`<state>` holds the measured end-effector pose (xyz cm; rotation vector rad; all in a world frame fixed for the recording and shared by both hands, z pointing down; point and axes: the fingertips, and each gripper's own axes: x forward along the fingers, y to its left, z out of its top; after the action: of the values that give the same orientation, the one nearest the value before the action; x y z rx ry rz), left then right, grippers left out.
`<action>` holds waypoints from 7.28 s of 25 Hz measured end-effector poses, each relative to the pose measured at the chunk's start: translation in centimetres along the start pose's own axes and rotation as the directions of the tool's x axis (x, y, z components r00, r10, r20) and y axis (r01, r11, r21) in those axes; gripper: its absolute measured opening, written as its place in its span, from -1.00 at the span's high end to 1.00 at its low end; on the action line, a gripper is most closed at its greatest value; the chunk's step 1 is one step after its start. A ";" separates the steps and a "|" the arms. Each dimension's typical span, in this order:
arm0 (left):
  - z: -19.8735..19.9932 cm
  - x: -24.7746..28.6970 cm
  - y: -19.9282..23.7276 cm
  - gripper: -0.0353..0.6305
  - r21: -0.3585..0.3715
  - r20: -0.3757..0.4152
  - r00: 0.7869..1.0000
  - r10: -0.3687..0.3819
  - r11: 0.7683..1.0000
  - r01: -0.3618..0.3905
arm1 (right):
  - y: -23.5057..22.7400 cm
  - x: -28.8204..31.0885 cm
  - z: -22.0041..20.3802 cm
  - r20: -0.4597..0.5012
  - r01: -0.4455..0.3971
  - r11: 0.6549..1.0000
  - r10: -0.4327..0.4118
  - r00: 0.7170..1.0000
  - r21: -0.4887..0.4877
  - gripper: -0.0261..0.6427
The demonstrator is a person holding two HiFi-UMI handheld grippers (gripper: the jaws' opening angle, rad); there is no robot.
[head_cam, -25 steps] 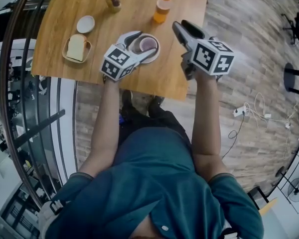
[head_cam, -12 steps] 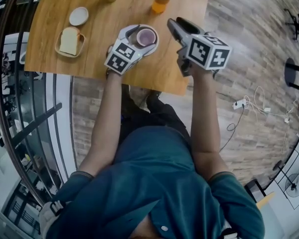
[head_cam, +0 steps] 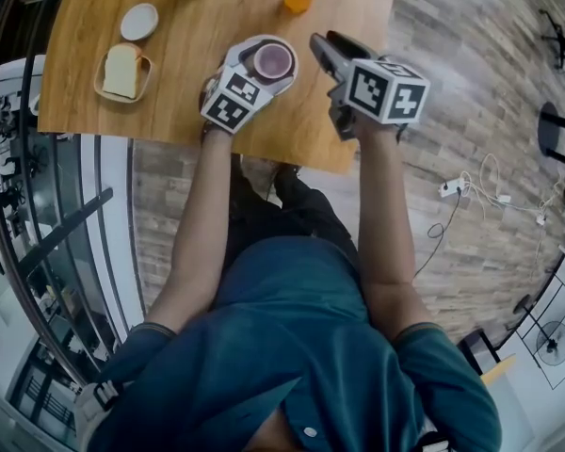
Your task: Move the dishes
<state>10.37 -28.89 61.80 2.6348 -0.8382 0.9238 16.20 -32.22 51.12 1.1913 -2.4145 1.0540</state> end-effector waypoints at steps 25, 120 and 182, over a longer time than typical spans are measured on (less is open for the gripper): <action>3.4 -5.3 3.3 -0.15 -0.045 0.149 0.987 0.064 0.997 -0.057 | -2.0 5.5 -5.8 -0.148 0.027 0.997 -0.016 0.989 0.072 0.57; -5.9 -11.5 13.1 -0.22 -0.140 0.132 0.967 0.218 0.970 -0.199 | -13.1 3.1 -2.7 -0.193 0.274 0.951 -0.245 0.950 0.140 0.84; 4.3 -26.9 11.6 0.00 -0.083 0.391 0.876 0.282 0.959 -0.272 | -5.7 -5.0 3.1 0.094 0.346 0.936 -0.351 0.932 0.069 0.81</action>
<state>-11.45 -28.04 41.76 2.7697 -1.3427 0.4177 24.02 -33.84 49.27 1.6557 -2.1428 0.9667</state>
